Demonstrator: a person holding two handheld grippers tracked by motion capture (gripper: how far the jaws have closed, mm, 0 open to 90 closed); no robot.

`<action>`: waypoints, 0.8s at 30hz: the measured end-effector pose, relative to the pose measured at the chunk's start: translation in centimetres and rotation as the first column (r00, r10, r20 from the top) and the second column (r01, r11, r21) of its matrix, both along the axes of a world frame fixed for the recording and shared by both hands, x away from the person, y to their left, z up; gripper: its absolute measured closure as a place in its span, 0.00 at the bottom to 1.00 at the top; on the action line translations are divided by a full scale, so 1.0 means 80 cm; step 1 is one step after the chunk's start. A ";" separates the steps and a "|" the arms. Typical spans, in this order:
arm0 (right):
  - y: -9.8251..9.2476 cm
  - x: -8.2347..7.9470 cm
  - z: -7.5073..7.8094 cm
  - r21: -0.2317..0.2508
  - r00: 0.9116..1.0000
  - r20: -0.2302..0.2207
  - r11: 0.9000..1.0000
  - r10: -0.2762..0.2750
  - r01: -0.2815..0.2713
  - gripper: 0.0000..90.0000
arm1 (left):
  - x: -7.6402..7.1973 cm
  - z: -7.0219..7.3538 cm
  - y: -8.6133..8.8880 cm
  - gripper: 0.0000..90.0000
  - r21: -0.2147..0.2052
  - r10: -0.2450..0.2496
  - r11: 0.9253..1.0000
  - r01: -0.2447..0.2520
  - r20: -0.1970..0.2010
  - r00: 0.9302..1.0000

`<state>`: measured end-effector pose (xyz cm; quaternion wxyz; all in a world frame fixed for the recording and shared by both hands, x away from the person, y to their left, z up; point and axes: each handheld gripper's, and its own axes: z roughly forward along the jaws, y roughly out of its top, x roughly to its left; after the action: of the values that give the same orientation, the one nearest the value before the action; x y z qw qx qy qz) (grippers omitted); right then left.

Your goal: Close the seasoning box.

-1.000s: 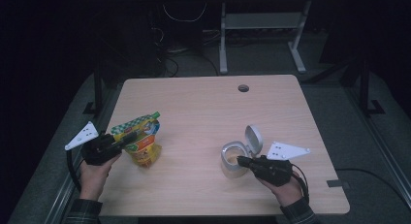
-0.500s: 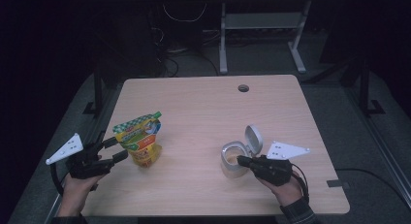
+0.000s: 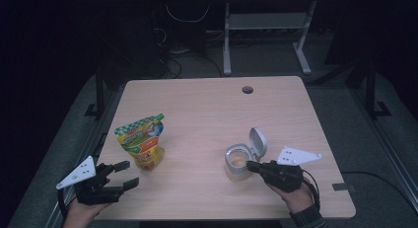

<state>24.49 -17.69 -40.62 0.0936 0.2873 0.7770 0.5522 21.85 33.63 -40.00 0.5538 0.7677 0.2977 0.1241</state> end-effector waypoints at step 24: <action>-0.064 0.002 -0.011 -0.016 0.990 -0.021 0.990 -0.138 0.138 1.00 | 0.015 -0.011 -0.107 0.31 0.048 -0.120 0.992 0.121 -0.022 0.993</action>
<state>24.67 -22.78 -41.50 0.1251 0.3459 0.7602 0.5356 23.07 25.04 -40.92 0.5382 0.7989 0.2530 0.0907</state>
